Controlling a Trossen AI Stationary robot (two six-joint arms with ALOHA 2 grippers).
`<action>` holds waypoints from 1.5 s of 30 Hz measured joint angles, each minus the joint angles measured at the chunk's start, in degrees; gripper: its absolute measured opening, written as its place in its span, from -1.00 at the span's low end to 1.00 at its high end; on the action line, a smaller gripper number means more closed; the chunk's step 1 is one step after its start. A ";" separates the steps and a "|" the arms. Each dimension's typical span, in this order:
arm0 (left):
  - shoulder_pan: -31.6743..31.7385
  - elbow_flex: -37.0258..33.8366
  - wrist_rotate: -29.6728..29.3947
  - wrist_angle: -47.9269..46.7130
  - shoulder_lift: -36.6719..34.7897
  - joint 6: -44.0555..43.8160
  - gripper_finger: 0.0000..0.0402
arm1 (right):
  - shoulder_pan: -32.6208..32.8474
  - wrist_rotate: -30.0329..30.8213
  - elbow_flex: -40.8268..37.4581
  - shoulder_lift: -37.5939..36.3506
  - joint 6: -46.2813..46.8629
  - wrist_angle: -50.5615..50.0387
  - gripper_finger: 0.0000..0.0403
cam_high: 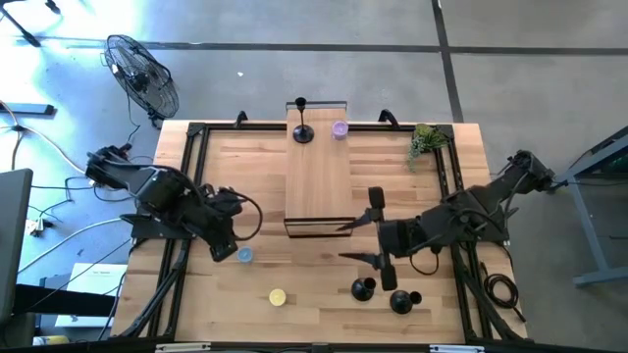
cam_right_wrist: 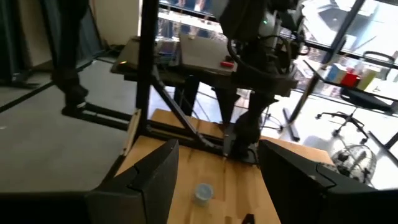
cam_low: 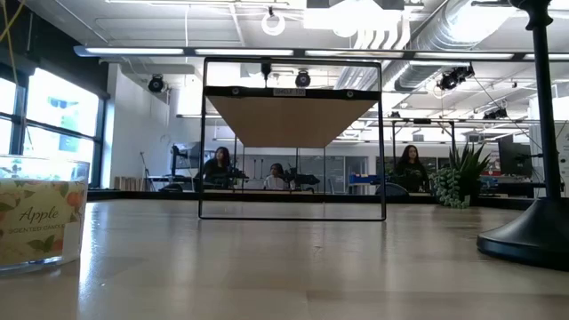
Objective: Pick & Place candle stick holders
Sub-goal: Put the blue scented candle on the shelf
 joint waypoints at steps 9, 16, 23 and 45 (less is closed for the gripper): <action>0.00 -0.16 2.04 0.04 1.71 -3.85 0.34 | 1.31 0.00 0.00 -0.02 -1.93 -0.76 0.07; 0.01 -6.06 3.29 -0.03 1.69 -7.15 0.59 | 1.28 -1.03 0.00 -0.02 -1.97 -2.07 0.07; 0.02 -12.97 7.34 4.66 1.67 -13.59 0.81 | 1.28 -1.05 0.00 -0.02 -2.08 -4.19 0.07; 0.02 -28.46 11.18 19.31 1.65 -29.92 0.82 | 1.22 -1.05 0.00 -0.04 -3.45 -5.92 0.07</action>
